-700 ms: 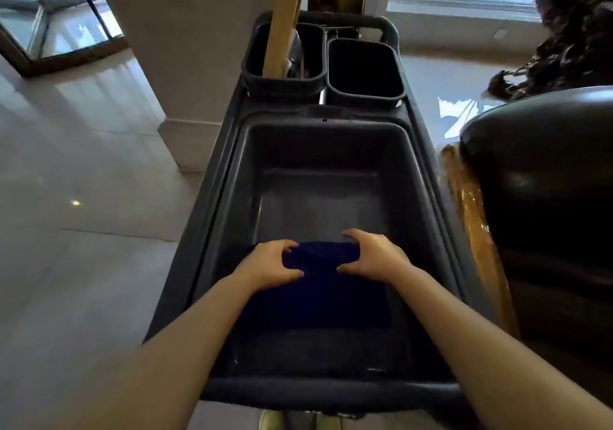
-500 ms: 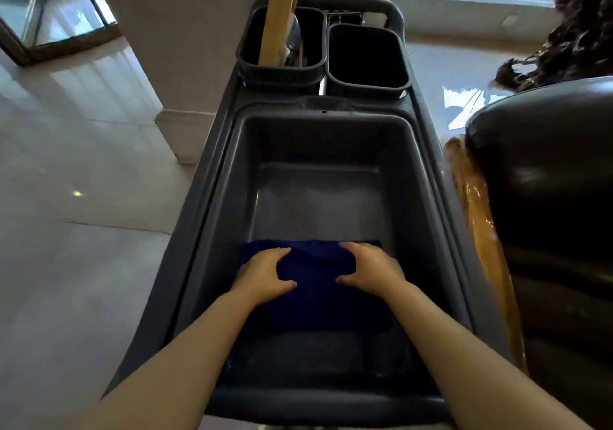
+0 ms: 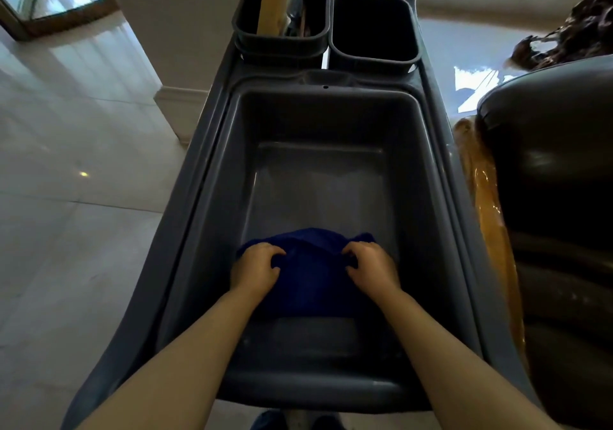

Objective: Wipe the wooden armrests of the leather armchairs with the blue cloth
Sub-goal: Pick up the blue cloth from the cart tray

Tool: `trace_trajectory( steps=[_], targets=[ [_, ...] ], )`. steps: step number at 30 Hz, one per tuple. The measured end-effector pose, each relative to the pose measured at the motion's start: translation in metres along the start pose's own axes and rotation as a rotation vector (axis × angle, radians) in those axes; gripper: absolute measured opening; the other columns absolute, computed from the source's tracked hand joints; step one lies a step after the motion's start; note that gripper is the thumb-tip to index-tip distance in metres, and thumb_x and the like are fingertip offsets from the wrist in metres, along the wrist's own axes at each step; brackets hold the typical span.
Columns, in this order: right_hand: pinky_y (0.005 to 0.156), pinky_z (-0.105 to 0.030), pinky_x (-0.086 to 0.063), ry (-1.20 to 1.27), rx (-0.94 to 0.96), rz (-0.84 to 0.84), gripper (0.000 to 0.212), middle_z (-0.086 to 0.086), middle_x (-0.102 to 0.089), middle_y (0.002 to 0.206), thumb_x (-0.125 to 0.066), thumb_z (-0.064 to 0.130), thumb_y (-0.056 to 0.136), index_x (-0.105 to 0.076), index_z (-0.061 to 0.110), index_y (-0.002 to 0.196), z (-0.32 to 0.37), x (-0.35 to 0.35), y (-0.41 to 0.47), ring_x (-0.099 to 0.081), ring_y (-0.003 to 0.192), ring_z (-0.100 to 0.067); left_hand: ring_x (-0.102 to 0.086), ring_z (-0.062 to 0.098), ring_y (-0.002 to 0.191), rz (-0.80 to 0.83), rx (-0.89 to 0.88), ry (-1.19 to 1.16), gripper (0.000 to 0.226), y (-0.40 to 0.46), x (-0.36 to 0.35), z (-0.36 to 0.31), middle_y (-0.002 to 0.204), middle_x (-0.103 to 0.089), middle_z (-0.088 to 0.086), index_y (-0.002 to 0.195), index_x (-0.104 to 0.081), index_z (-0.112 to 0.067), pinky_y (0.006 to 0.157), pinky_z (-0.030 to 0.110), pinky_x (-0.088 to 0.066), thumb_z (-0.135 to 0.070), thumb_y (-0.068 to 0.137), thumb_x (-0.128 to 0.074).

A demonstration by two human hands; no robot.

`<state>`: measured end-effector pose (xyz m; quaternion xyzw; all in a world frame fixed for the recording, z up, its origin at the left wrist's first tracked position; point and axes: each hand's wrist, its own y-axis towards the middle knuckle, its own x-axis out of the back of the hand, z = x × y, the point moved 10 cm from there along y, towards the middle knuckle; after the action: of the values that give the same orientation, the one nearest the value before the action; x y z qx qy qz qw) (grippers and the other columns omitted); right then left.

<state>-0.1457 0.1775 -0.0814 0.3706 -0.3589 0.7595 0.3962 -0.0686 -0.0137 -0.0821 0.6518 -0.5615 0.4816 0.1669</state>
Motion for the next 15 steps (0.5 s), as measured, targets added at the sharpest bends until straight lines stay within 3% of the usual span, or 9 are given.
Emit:
trace_trajectory(
  steps=[4,9,15],
  targets=[
    [0.072,-0.017,-0.042,0.233,-0.190,0.046,0.022,-0.012,-0.070,0.099,-0.062,0.000,0.077,-0.070,0.008,0.096,-0.022,0.005,0.006,-0.063,0.091,-0.019,-0.058,0.019,0.105,0.090,0.077,-0.131,0.023,0.006,0.002,0.006,0.117,-0.064,0.004,0.098,-0.069,-0.018,0.087,0.030,-0.047,-0.005,0.079,-0.064],
    [0.053,-0.005,-0.039,0.294,-0.189,0.054,0.020,-0.005,-0.069,0.081,-0.073,0.004,0.072,-0.072,0.008,0.091,-0.020,0.036,0.012,-0.058,0.072,-0.008,-0.064,0.021,0.088,0.169,0.106,-0.344,0.022,0.009,0.030,-0.002,0.095,-0.071,0.014,0.091,-0.071,-0.008,0.082,0.030,-0.050,0.002,0.071,-0.070],
    [0.053,-0.009,-0.046,0.340,-0.163,-0.041,0.015,0.010,-0.064,0.063,-0.075,0.006,0.070,-0.072,0.017,0.079,-0.010,0.105,0.005,-0.059,0.058,0.000,-0.063,0.015,0.077,0.121,-0.024,-0.446,0.023,0.006,0.082,-0.045,0.086,-0.069,0.009,0.091,-0.070,-0.008,0.067,0.020,-0.048,0.003,0.071,-0.069]
  ],
)
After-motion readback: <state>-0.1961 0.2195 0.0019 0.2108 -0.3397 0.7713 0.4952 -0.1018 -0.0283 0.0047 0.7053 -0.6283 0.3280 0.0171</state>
